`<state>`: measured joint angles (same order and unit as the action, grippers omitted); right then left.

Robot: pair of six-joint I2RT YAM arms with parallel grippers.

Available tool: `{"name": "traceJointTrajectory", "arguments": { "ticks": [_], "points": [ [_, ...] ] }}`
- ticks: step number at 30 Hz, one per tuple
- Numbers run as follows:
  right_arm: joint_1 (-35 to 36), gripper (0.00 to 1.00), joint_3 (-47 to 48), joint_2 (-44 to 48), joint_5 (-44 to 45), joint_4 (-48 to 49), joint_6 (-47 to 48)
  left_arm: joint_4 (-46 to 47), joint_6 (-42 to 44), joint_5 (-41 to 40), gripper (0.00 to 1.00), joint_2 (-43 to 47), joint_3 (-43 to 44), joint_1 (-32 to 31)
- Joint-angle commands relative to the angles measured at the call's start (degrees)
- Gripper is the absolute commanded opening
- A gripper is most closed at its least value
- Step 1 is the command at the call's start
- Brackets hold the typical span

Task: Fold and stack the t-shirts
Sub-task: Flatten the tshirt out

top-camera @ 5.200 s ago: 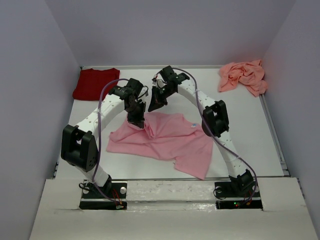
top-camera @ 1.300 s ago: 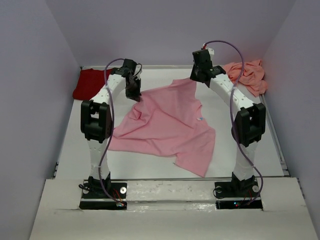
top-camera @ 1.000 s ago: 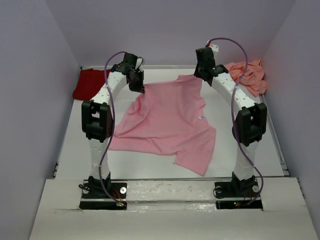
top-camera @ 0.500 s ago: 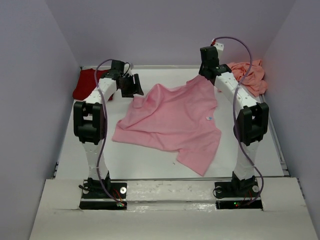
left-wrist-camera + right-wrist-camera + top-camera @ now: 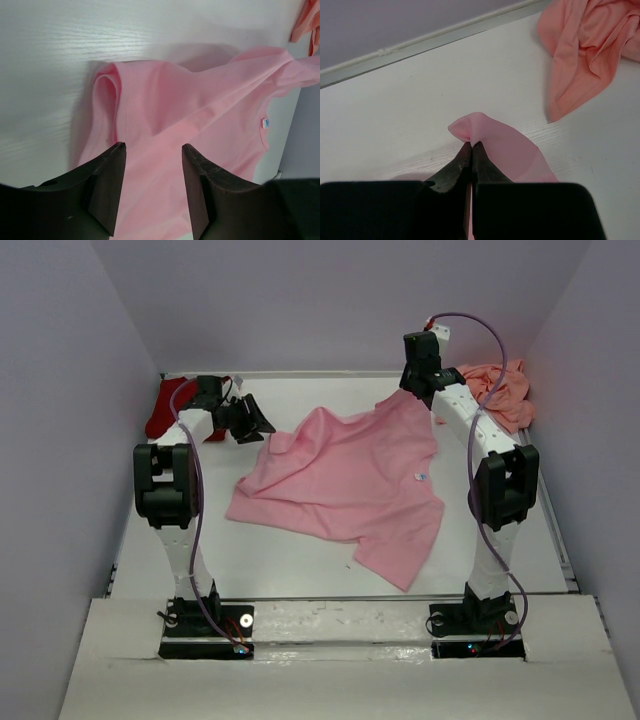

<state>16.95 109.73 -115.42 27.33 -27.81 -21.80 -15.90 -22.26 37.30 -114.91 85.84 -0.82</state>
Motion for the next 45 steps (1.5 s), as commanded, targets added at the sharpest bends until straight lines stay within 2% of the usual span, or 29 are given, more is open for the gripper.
{"name": "traceJointTrajectory", "arguments": {
  "ticks": [1,10,18,45],
  "points": [
    [-0.08,0.0,0.74,1.25,-0.09,3.47,0.36,1.23,-0.42,3.57,0.57,1.01,1.43,-0.24],
    [-0.08,0.0,1.8,0.28,-0.26,3.47,0.18,-4.66,2.31,-0.29,0.52,0.39,2.75,-0.32],
    [-0.08,0.0,2.5,-0.42,-0.79,3.55,-0.08,-6.6,3.28,-0.12,0.49,-2.24,2.22,-0.41],
    [-0.08,0.0,2.77,-1.13,-1.93,3.47,-0.26,-5.72,0.9,0.67,0.45,-6.2,5.12,-3.75]
  ]
}}
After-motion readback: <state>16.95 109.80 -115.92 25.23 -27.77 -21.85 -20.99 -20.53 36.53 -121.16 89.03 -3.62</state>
